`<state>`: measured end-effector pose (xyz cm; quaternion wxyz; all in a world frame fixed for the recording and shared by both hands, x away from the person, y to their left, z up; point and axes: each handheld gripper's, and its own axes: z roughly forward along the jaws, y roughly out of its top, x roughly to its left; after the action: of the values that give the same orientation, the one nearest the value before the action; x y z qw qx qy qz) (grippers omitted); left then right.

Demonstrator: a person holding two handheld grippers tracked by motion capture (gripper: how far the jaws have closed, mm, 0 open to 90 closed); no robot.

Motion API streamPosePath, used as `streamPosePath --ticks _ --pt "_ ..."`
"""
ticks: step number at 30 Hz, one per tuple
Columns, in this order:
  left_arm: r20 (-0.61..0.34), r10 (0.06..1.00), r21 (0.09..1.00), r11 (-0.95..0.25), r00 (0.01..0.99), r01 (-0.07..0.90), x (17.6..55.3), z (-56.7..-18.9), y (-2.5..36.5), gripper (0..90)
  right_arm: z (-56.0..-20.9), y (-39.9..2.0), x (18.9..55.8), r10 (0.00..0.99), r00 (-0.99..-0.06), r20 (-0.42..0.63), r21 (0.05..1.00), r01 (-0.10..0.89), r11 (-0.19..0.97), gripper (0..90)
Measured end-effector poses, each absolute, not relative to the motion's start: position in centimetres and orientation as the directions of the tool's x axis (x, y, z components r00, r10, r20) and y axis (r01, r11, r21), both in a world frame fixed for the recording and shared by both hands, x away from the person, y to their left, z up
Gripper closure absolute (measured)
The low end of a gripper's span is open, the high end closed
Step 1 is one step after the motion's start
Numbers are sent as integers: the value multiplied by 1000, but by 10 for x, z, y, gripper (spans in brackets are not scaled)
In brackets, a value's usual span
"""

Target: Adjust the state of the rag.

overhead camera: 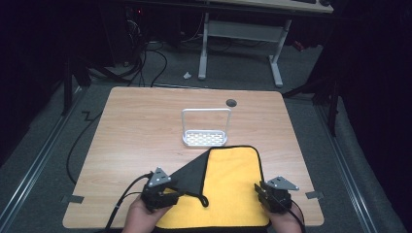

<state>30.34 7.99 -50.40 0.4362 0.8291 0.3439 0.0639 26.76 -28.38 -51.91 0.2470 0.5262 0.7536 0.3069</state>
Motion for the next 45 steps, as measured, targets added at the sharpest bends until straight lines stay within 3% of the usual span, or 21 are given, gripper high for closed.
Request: streamPosePath --ticks 5,8,10,13,17,23,27,31,38,45 --pt "-158 566 734 -480 809 480 306 -514 39 445 -522 -281 267 941 -334 -58 711 648 273 721" --pt "-90 568 703 -546 818 456 305 -522 22 439 -523 -282 266 940 -336 -57 711 648 274 719" --pt "-44 583 703 -559 812 440 303 -522 19 566 -524 -283 265 939 -338 -60 711 646 278 720" --pt "-110 604 701 -516 790 492 310 -517 27 768 -524 -283 265 940 -337 -58 710 647 276 720" --pt "-130 635 744 -446 762 498 325 -499 49 802 -524 -284 263 940 -335 -62 709 648 278 720" --pt "-204 761 775 -259 616 576 386 -479 120 772 -524 -288 261 941 -334 -59 709 649 275 720" --pt "-204 844 740 -198 496 643 423 -486 157 618 -524 -289 259 941 -334 -56 709 650 273 719" --pt "-274 840 760 -109 468 641 425 -487 179 552 -524 -290 259 942 -330 -55 708 652 270 719" --pt "-264 811 741 -176 522 648 423 -509 160 450 -516 -281 256 937 -346 -55 739 617 271 679" --pt "-245 839 719 -179 485 671 431 -527 142 432 -494 -238 252 886 -458 -72 783 524 334 646"
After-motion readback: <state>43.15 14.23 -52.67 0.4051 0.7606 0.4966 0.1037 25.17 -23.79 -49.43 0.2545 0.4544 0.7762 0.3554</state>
